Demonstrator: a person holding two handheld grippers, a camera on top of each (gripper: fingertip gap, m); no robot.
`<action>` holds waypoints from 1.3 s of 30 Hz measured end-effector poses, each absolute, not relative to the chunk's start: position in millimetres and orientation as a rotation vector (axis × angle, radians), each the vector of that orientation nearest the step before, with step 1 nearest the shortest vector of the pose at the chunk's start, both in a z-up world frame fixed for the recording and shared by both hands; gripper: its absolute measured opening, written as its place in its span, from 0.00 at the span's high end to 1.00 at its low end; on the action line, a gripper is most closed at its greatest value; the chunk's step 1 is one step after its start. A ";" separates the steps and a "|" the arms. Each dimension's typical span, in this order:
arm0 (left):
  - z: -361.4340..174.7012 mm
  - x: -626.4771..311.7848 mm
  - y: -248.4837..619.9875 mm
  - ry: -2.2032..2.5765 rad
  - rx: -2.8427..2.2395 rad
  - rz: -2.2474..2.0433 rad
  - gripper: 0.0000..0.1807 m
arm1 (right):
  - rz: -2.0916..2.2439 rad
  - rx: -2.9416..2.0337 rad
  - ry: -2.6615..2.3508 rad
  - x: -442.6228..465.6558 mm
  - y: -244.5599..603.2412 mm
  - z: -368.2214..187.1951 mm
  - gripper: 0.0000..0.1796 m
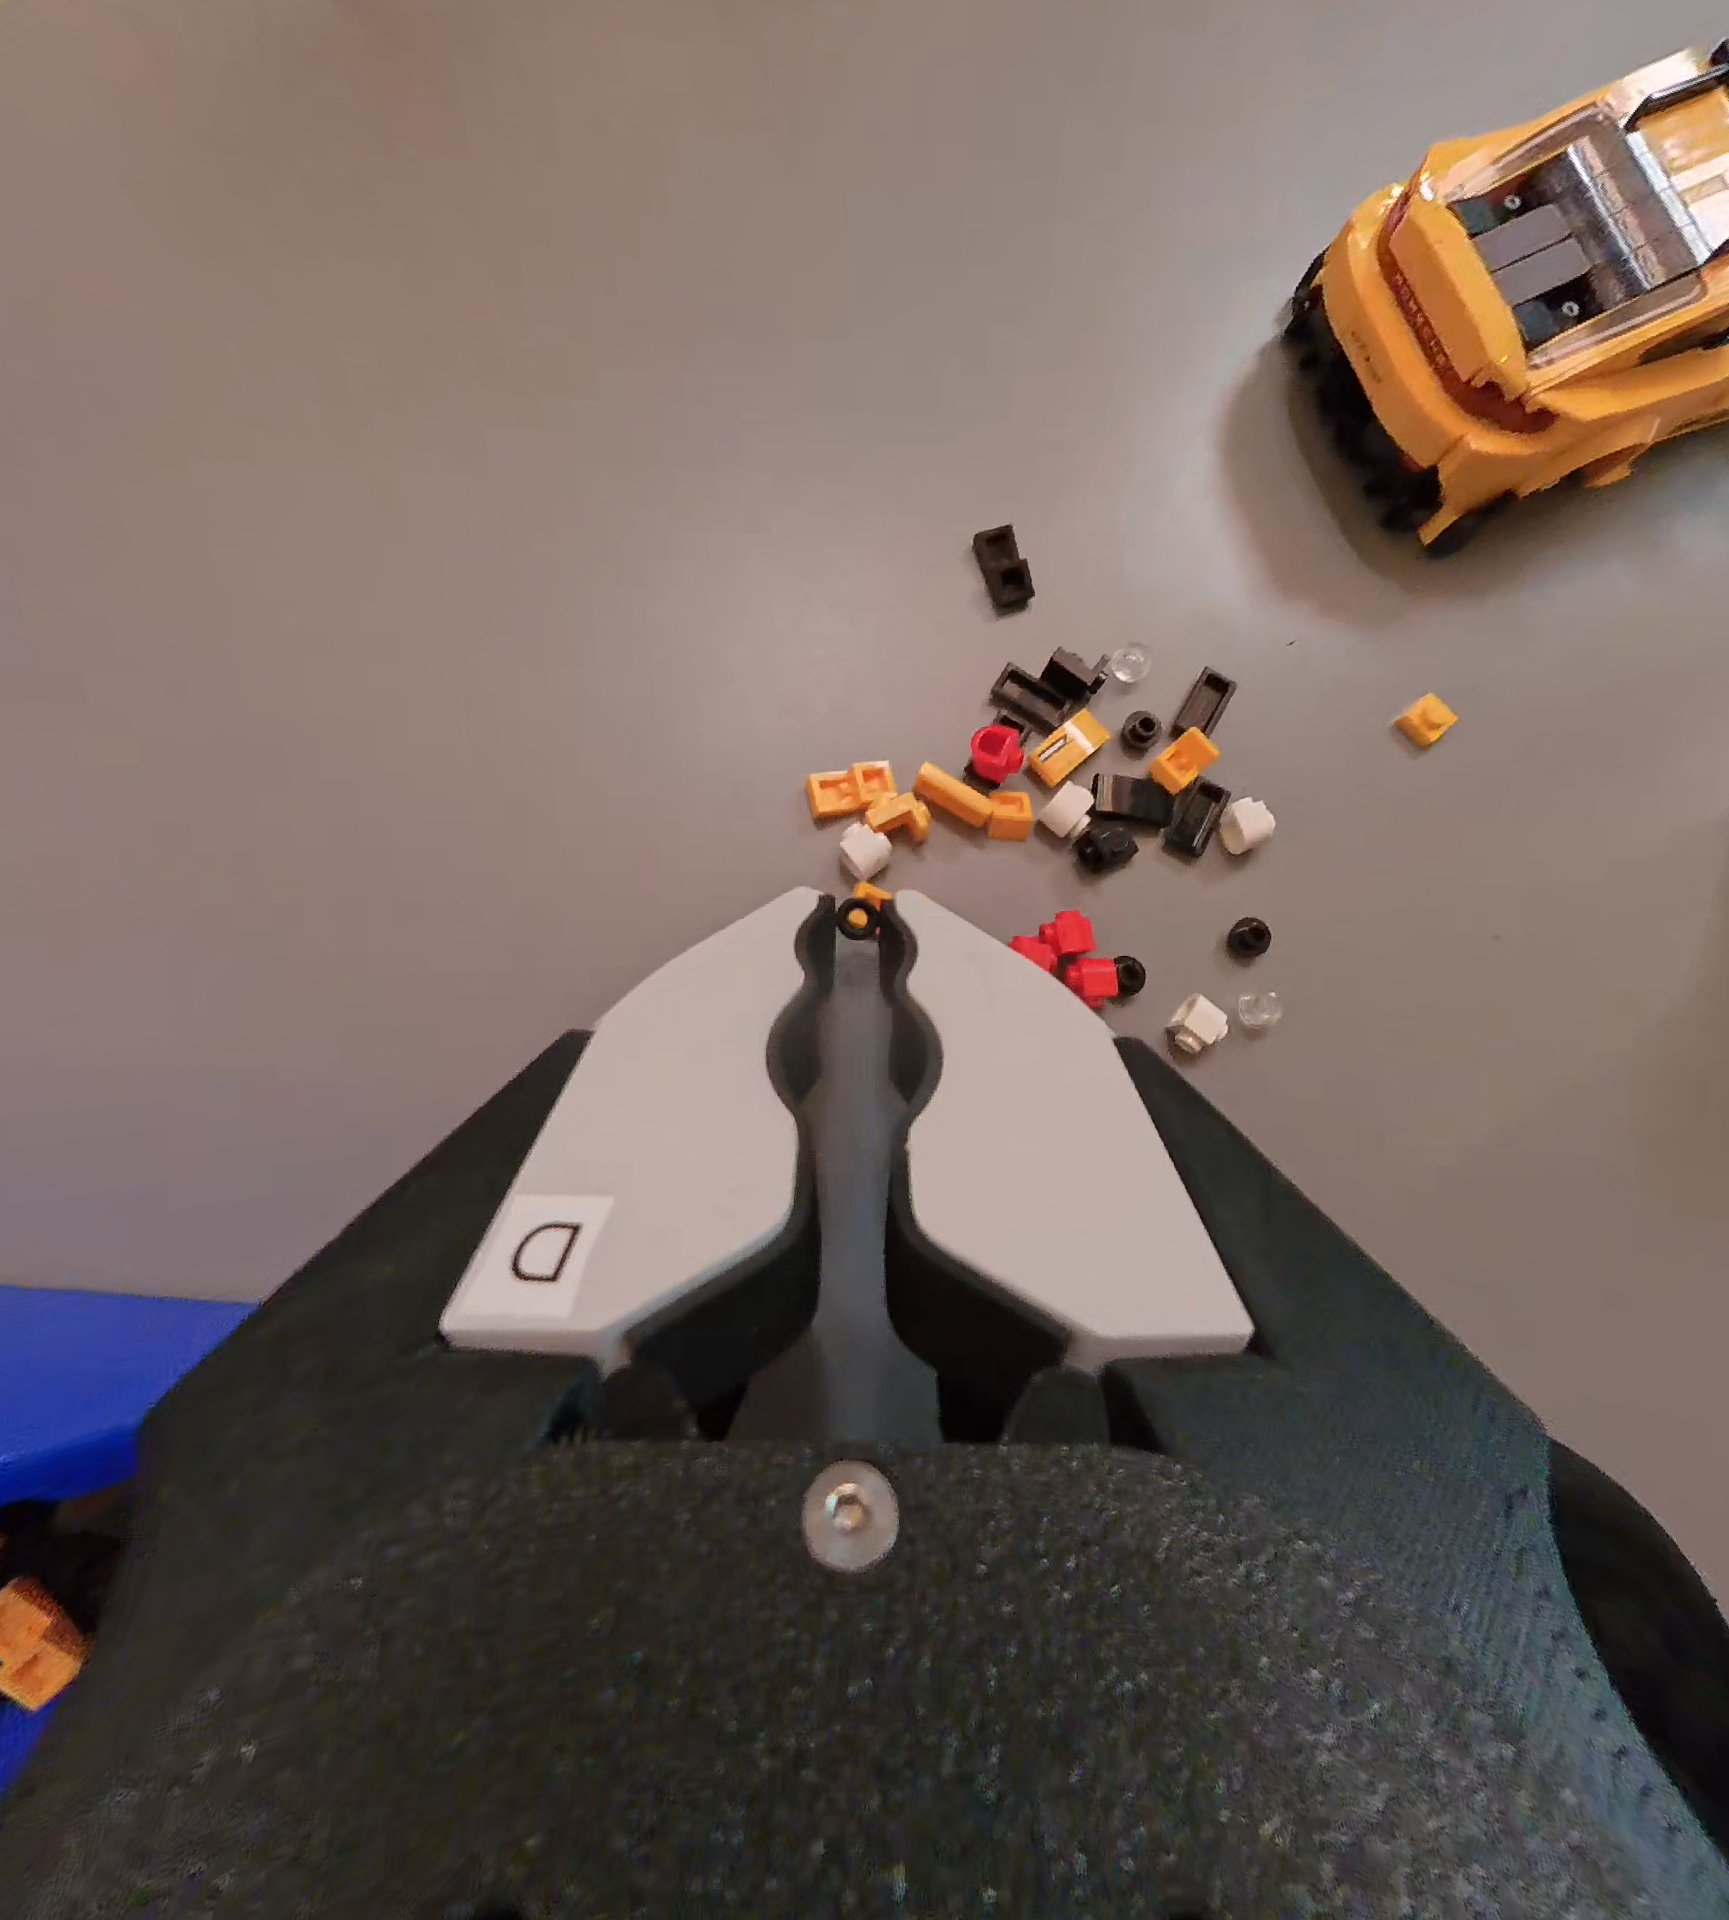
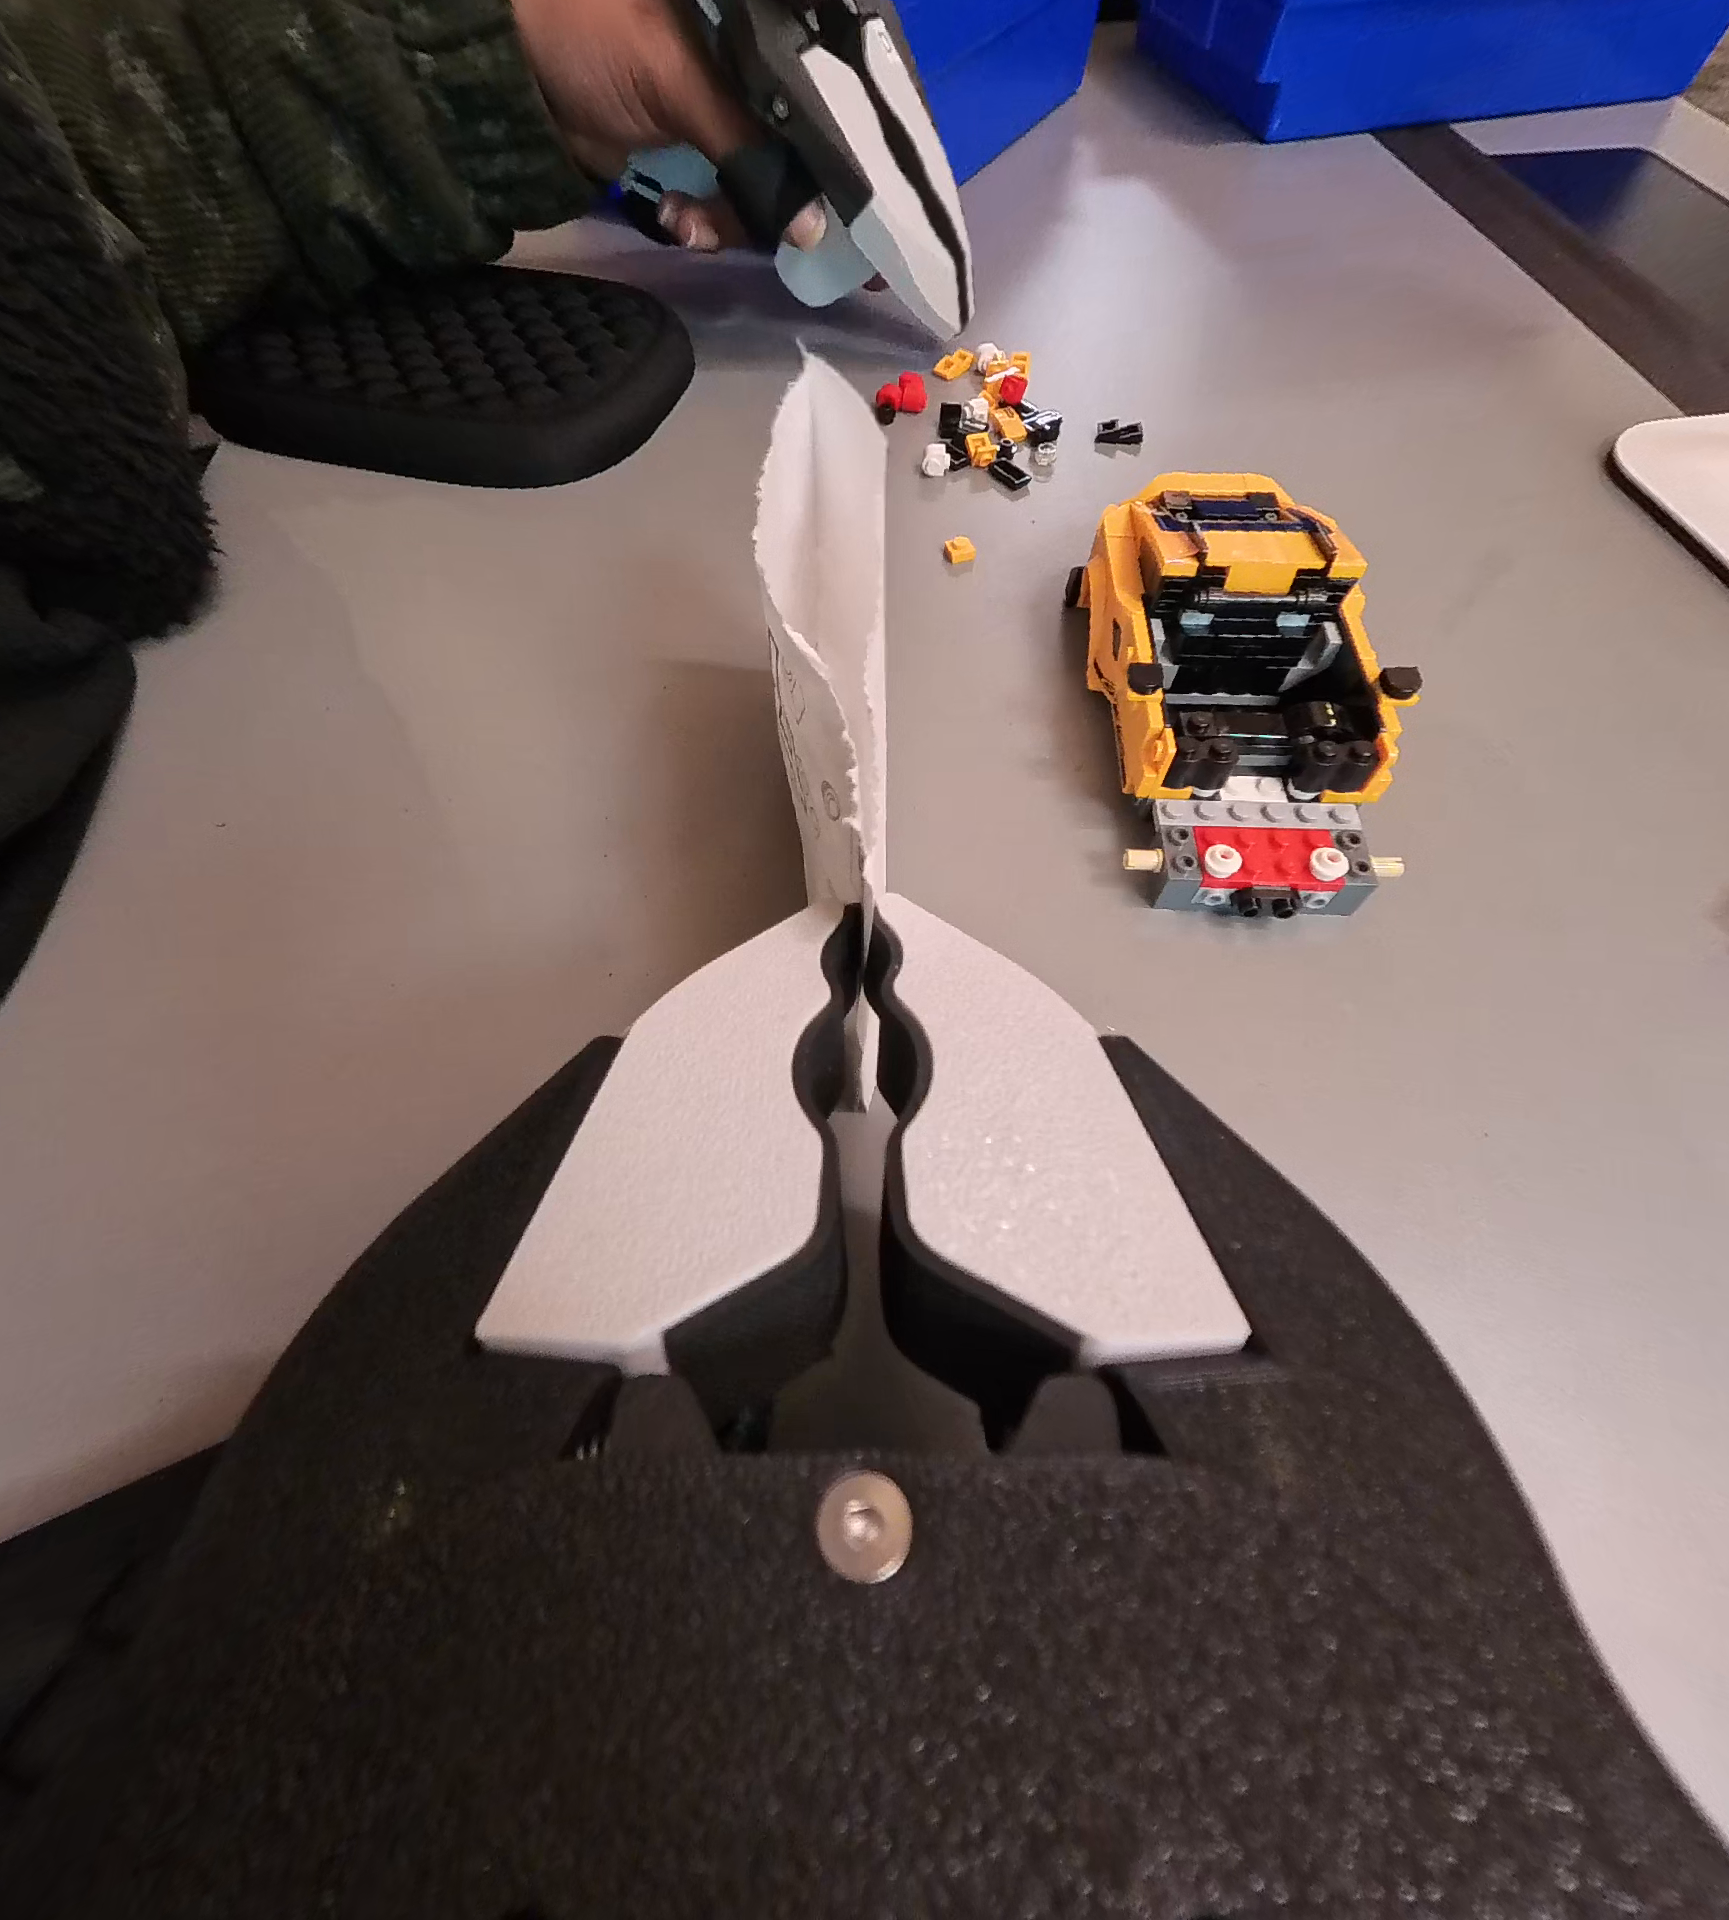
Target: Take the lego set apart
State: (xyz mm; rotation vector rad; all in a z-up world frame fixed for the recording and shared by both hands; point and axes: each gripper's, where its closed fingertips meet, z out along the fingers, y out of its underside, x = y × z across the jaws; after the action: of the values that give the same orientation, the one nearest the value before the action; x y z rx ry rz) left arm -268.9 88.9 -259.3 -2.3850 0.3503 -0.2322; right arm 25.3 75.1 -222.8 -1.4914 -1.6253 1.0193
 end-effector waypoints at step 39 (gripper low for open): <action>-175.8 -407.7 32.6 -0.089 -2.195 0.215 0.92 | 1.009 -1.492 -1.624 25.1 76.2 -222.9 1.00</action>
State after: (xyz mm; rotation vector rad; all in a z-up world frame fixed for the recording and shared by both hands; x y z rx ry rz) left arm -407.7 32.6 -175.8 -2.1955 -0.0890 0.2149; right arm 25.1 76.2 -222.9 -1.4918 -1.6238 1.0094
